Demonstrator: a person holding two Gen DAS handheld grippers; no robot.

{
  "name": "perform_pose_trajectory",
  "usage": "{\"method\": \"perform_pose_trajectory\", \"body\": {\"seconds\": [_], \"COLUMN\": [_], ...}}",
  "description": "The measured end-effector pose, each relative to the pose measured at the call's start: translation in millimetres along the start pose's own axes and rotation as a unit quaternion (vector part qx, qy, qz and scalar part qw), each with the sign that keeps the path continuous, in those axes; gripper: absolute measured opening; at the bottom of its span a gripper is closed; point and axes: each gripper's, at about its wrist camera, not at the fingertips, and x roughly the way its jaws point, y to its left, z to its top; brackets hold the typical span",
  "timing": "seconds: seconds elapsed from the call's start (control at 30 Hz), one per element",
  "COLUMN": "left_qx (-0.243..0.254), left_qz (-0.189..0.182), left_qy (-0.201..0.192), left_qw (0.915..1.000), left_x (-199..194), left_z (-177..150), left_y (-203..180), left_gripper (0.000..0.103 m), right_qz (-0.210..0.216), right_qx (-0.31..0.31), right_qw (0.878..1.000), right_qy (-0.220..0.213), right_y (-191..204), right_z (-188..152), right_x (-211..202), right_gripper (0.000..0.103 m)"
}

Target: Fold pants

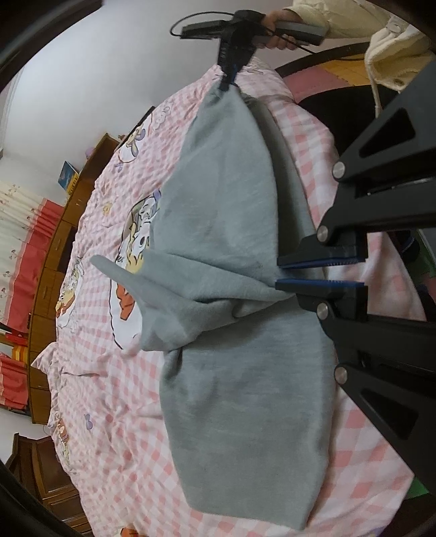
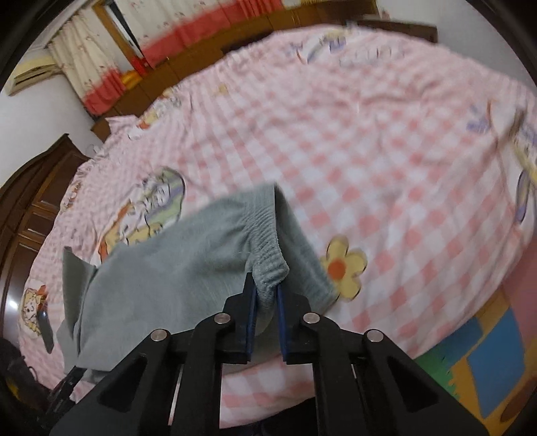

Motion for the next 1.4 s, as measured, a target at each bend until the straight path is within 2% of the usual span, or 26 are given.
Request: {"method": "perform_pose_trajectory", "body": {"seconds": [0.1,0.23,0.37,0.43,0.5,0.6,0.7,0.77,0.87,1.03,1.2,1.4], "left_qx": [0.001,-0.014,-0.014,-0.008,-0.020,-0.026,-0.019,-0.009,0.010,0.033,0.083,0.094], "left_qz": [0.007,0.017,0.029,0.050,0.047,0.048,0.051,0.051,0.057,0.062,0.097,0.138], "left_qy": [0.010,0.032,0.043,0.048,0.051,0.040,0.020,0.008,-0.004,0.008,0.001,0.020], "left_qw": [0.9999,0.9993,0.9985,0.9975,0.9974,0.9977,0.9983,0.9986,0.9983,0.9975,0.9919,0.9857], "left_x": [0,10,17,18,17,8,-2,-5,-2,25,49,84], "left_z": [-8,-16,-18,-19,-18,-10,3,11,27,50,66,83], "left_y": [2,11,17,18,22,21,13,4,-10,-33,-54,-49], "left_gripper": [0.006,0.006,0.006,0.006,0.006,0.007,0.012,0.018,0.038,0.039,0.039,0.039], "right_qz": [0.004,-0.012,-0.057,-0.073,-0.091,-0.115,-0.122,-0.111,-0.073,-0.017,0.027,0.054], "right_qx": [0.002,-0.011,-0.068,-0.102,-0.131,-0.152,-0.171,-0.178,-0.188,-0.195,-0.202,-0.208], "right_qw": [1.000,0.999,0.995,0.991,0.987,0.981,0.977,0.977,0.979,0.980,0.977,0.973], "right_qy": [0.004,0.035,0.047,0.042,0.037,0.022,-0.017,-0.036,-0.022,0.023,0.059,0.082], "right_y": [-7,-12,-12,-7,1,11,22,32,46,77,101,116], "right_z": [3,-8,-22,-26,-28,-26,-24,-25,-27,-44,-66,-82], "right_x": [-2,17,41,45,42,27,1,-14,-17,13,41,58], "right_gripper": [0.011,0.012,0.014,0.014,0.015,0.023,0.032,0.040,0.041,0.041,0.041,0.041]}}
